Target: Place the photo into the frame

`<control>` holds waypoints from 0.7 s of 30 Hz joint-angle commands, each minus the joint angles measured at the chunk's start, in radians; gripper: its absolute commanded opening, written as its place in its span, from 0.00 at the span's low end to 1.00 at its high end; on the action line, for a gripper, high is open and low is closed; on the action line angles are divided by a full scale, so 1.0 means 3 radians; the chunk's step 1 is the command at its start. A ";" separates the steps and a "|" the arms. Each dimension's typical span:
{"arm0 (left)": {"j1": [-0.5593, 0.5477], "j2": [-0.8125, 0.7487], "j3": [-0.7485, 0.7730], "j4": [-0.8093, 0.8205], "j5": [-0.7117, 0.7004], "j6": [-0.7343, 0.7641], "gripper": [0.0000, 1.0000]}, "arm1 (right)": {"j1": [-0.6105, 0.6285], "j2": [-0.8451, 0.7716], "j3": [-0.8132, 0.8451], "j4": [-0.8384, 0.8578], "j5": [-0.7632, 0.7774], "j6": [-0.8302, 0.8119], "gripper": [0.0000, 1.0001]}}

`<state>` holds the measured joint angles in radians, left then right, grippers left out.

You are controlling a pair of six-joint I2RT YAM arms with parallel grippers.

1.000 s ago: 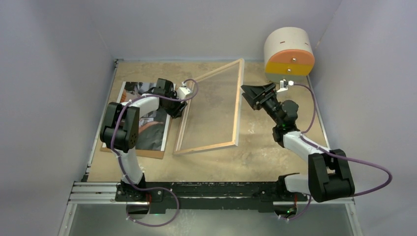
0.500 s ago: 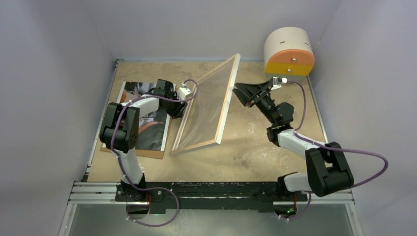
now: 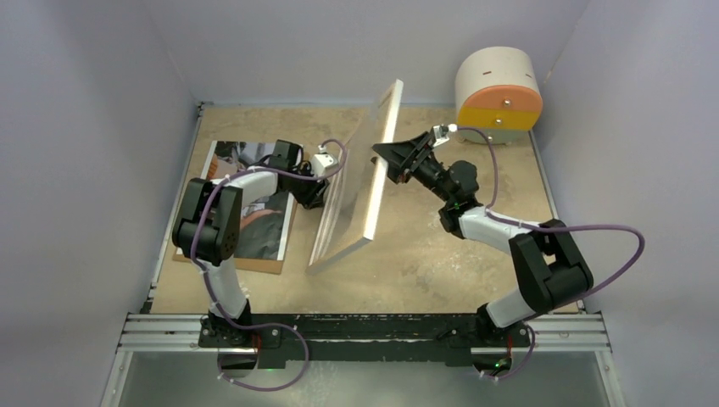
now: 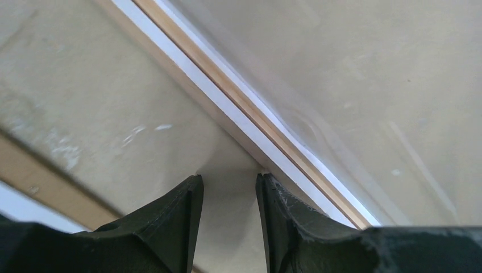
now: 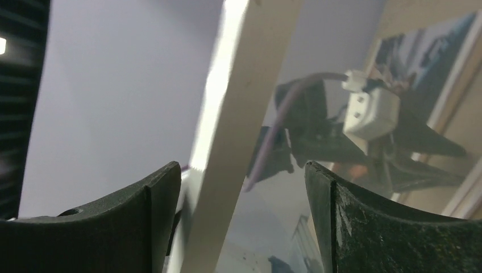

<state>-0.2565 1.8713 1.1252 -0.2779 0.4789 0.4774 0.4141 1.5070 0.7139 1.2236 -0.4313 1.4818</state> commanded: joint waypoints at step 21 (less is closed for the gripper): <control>0.0415 -0.0791 0.0764 -0.0916 0.0610 -0.0429 0.83 | 0.0143 -0.0255 0.0264 -0.1467 -0.0281 -0.0702 0.81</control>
<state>-0.1890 1.8019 1.1973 -0.4816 0.5442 0.3985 0.4519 1.4330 0.7815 0.7994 -0.4770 1.3018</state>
